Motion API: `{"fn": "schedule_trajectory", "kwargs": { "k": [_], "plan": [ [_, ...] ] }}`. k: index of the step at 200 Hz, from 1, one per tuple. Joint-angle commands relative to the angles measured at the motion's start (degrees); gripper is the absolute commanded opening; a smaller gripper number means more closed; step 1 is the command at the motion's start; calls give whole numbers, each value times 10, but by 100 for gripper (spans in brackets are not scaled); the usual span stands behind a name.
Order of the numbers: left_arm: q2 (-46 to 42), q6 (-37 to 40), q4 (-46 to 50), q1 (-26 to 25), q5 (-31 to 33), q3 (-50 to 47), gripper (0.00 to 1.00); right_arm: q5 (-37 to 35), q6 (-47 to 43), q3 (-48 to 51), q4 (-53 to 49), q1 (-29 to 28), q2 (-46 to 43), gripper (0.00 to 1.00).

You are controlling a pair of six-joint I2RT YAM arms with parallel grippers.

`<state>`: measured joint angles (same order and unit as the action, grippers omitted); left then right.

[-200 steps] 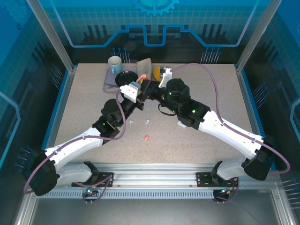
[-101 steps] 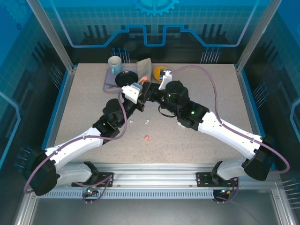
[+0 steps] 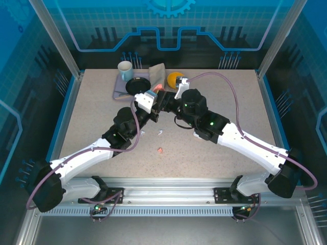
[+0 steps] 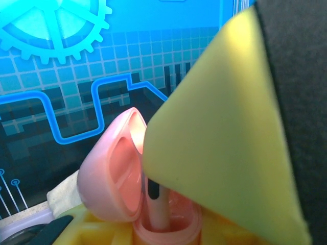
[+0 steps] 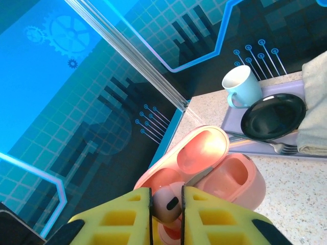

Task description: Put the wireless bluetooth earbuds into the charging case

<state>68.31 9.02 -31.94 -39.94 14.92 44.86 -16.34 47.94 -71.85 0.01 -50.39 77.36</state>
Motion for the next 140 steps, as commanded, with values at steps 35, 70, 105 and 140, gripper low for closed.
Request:
{"fn": "schedule_trajectory", "kwargs": {
  "k": [35,70,105,140],
  "plan": [
    [-4,-7,-35,-1,5,32,0,-14,1,-32,-98,-13,16,25],
    [-9,-9,-30,-1,6,27,0,-18,9,-37,-105,-8,18,29],
    [-11,-12,-32,0,5,21,0,-23,19,-42,-112,-4,18,35],
    [-14,-15,-32,0,5,17,0,-22,30,-46,-112,0,23,37]
  ]
}}
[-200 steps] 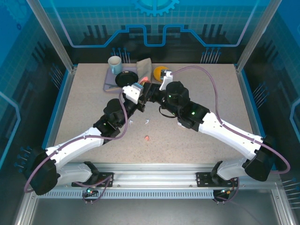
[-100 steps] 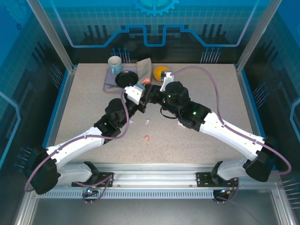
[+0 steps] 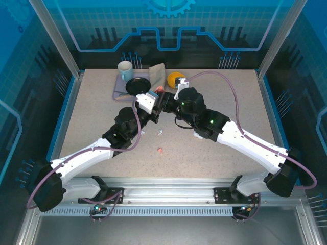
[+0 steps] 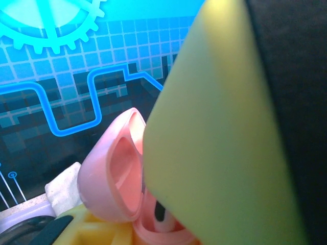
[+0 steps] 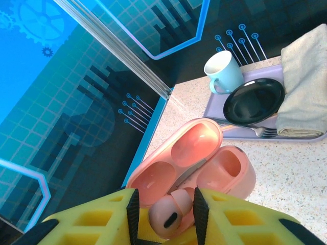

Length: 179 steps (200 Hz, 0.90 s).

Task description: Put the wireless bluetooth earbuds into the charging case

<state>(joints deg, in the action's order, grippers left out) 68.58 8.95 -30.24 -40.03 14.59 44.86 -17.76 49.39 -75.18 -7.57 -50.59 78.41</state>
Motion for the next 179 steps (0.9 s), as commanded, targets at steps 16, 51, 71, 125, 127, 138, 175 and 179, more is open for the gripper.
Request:
{"fn": "schedule_trajectory", "kwargs": {
  "k": [16,51,71,125,127,138,175,179],
  "plan": [
    [-18,-15,-47,0,6,15,0,-4,22,-14,-36,5,15,37],
    [-21,-17,-46,0,7,9,0,6,32,-23,-33,11,22,41],
    [-24,-18,-43,0,9,5,0,4,34,-26,-36,14,19,53],
    [-43,-18,-39,1,26,-17,0,-4,46,27,-47,44,-83,68],
    [-45,-17,-39,1,27,-19,0,-5,45,30,-50,45,-90,68],
    [-50,-16,-38,1,30,-24,0,-16,44,50,-65,51,-128,70],
    [-66,-13,-26,3,38,-36,0,-37,52,118,-140,75,-221,73],
    [-67,-13,-23,3,38,-37,0,-38,56,126,-148,76,-226,73]
  ]
}}
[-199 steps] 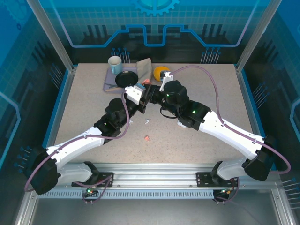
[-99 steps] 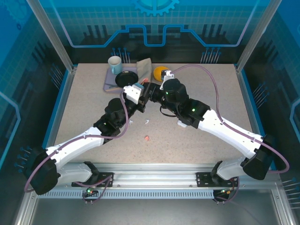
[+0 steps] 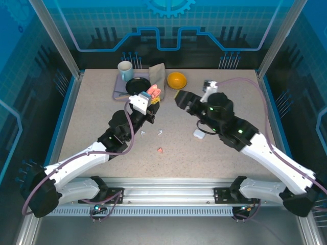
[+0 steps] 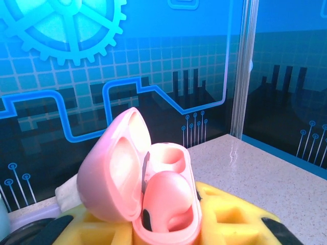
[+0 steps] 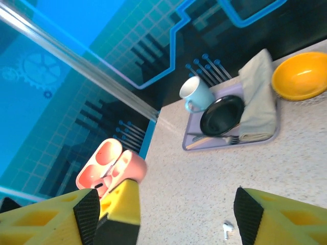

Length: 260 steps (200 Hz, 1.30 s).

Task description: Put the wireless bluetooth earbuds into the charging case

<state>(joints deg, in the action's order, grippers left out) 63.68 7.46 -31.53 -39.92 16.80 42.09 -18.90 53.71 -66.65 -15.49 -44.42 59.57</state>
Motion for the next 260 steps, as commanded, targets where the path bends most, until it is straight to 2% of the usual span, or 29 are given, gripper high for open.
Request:
{"fn": "schedule_trajectory", "kwargs": {
  "k": [1,38,78,98,114,148,169,202,260],
  "plan": [
    [-19,2,-10,2,16,-10,0,-27,13,42,-71,15,-39,73],
    [-30,-3,14,8,23,-11,0,-15,51,79,-163,14,-10,71],
    [-58,-31,34,35,37,-21,0,2,93,64,-230,-34,139,69],
    [-74,-48,43,57,36,-29,0,4,54,21,-236,-63,234,68],
    [-90,-53,49,69,37,-33,0,18,-24,-15,-227,-81,306,67],
    [-118,-64,75,91,33,-35,0,80,-216,-43,-179,-94,387,66],
    [-128,-70,78,99,29,-39,0,118,-282,-78,-205,-95,427,66],
    [-136,-74,77,104,28,-45,0,130,-300,-153,-269,-108,510,63],
    [-145,-74,80,111,27,-47,0,121,-268,-188,-295,-117,567,58]
  ]
}}
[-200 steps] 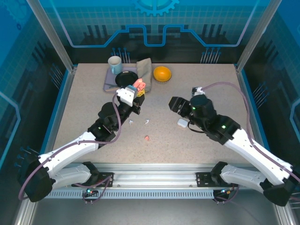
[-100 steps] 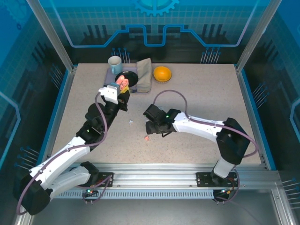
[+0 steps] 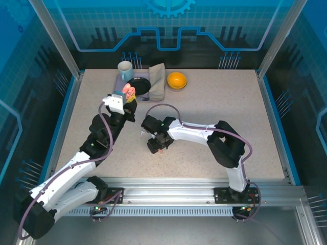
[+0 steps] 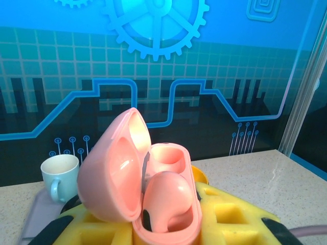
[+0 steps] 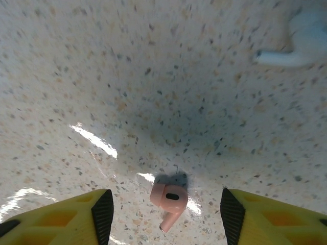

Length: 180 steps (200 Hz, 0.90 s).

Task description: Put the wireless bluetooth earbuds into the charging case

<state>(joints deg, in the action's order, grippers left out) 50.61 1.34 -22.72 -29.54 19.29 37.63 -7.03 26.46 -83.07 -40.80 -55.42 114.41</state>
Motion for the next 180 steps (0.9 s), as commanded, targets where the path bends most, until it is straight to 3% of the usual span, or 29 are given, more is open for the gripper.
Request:
{"fn": "schedule_trajectory", "kwargs": {
  "k": [1,68,180],
  "plan": [
    [-14,-13,-8,7,2,-3,0,2,5,-24,-43,-8,19,58],
    [-11,-16,-11,8,-2,-4,0,-39,37,-42,-64,-20,52,55],
    [-7,-20,-11,9,-7,-3,0,-42,54,-39,-56,-13,66,47]
  ]
}}
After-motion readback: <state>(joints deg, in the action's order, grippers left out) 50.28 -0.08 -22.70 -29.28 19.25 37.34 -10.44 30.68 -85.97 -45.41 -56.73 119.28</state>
